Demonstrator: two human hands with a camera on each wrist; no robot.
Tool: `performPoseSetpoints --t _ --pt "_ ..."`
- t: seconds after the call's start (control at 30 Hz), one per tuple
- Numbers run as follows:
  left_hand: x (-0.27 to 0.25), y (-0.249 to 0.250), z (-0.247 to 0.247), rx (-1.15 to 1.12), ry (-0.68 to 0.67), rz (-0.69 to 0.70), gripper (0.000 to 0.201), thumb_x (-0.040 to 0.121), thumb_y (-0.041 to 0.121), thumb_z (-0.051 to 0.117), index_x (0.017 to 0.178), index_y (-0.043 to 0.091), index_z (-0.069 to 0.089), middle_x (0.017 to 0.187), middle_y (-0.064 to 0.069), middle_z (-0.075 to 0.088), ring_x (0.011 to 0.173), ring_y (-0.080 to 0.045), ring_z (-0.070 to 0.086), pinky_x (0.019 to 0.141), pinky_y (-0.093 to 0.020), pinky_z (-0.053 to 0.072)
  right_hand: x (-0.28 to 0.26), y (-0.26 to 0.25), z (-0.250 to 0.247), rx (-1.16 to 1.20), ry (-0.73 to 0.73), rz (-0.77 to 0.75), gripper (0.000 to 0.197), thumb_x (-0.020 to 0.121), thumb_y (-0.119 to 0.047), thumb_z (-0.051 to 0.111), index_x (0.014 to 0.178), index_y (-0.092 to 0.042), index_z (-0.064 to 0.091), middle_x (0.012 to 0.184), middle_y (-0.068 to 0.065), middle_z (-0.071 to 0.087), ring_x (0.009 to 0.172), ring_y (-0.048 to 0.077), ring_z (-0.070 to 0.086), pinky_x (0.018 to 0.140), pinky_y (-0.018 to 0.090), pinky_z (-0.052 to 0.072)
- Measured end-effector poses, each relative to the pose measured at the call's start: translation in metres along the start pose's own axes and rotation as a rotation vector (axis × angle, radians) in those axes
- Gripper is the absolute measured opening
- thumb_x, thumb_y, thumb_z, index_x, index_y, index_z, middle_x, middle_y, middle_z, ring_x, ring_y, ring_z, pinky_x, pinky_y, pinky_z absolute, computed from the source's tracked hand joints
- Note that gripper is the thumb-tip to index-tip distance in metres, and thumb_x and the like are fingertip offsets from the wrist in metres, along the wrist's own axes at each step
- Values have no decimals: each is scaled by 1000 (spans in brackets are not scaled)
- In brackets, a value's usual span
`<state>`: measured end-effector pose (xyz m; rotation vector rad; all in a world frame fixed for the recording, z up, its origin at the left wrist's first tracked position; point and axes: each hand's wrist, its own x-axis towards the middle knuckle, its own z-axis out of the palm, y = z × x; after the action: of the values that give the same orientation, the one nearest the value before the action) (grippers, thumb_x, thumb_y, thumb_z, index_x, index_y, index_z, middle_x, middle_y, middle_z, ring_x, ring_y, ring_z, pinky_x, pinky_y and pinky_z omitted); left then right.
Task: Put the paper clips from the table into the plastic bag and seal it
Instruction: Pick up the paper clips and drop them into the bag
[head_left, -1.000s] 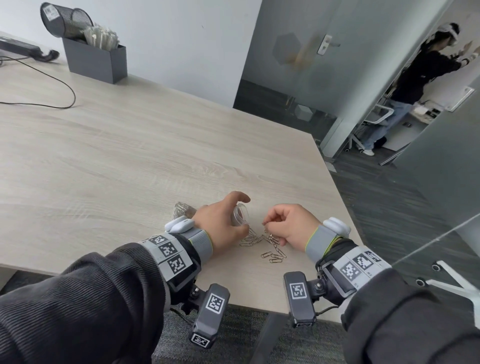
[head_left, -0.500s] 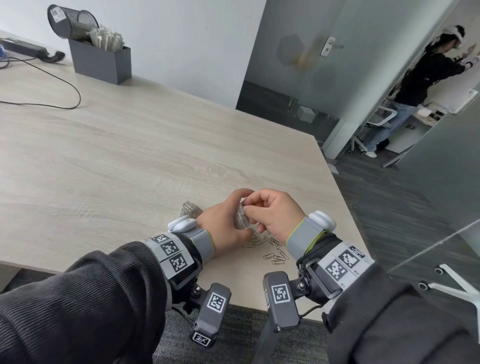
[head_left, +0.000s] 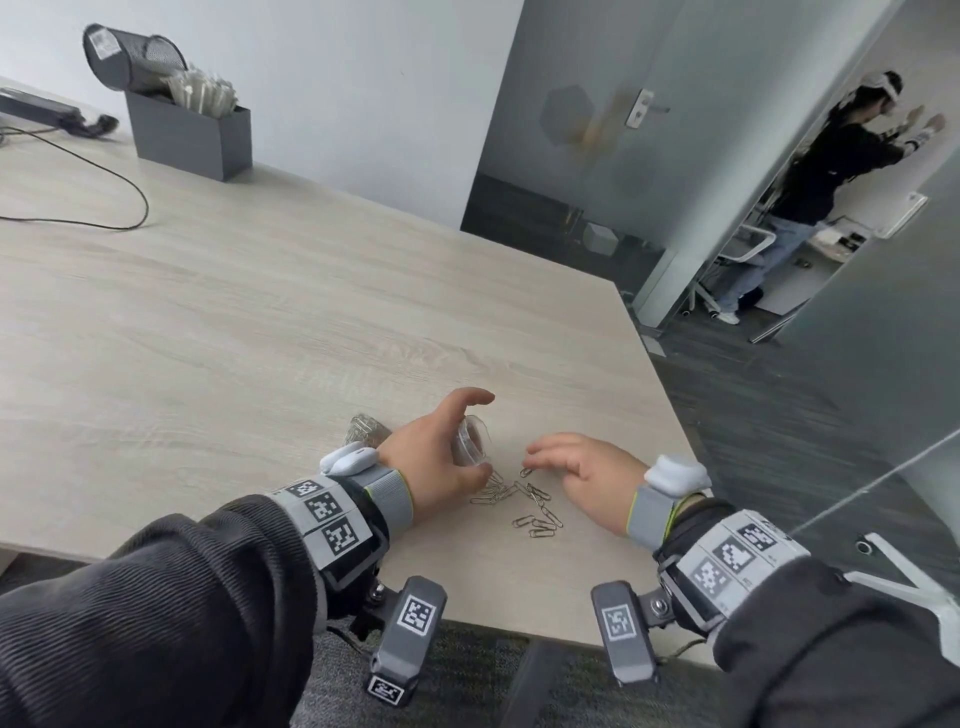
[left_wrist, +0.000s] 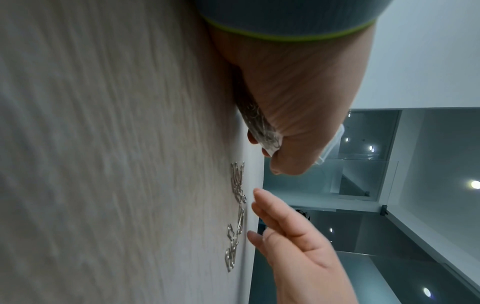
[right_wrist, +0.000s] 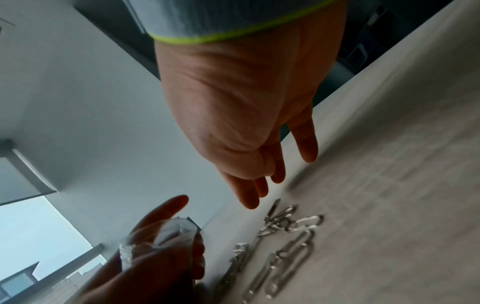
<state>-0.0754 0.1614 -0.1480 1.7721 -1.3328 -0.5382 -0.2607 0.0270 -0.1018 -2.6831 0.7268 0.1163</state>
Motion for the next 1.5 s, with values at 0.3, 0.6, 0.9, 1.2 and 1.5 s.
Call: performPoseSetpoints --t 0.3,0.6,0.9,1.2,1.5 --pt "-1 0 1 -13 6 1 71 68 44 63 132 51 33 89 6 69 75 -13 67 76 -41 57 -8 8 9 49 54 -44 40 84 -5 55 118 -21 68 109 -4 60 93 5 55 91 23 44" --pt "0 -1 2 9 27 0 72 70 40 67 132 51 33 88 7 69 73 -10 67 75 -40 58 -15 0 7 -24 -52 43 56 69 -45 81 120 -31 60 111 -9 50 78 -7 48 72 9 36" --pt "-1 -1 3 8 21 -6 71 67 43 63 131 52 34 88 6 69 74 -12 67 75 -40 57 -1 -8 12 17 50 119 15 78 -22 74 92 -24 70 92 -7 60 80 8 57 76 23 47" --pt "-2 1 3 31 23 -11 70 67 43 63 131 52 34 90 7 69 75 -12 65 76 -39 57 10 -17 10 -54 16 220 11 78 -19 64 81 -30 62 72 -13 57 76 14 60 71 26 51" --pt "-2 3 1 40 7 -1 70 69 42 64 131 51 33 95 10 69 78 -11 65 78 -36 57 16 -18 8 0 97 273 7 77 -20 66 80 -26 67 70 -13 58 74 13 59 66 22 45"
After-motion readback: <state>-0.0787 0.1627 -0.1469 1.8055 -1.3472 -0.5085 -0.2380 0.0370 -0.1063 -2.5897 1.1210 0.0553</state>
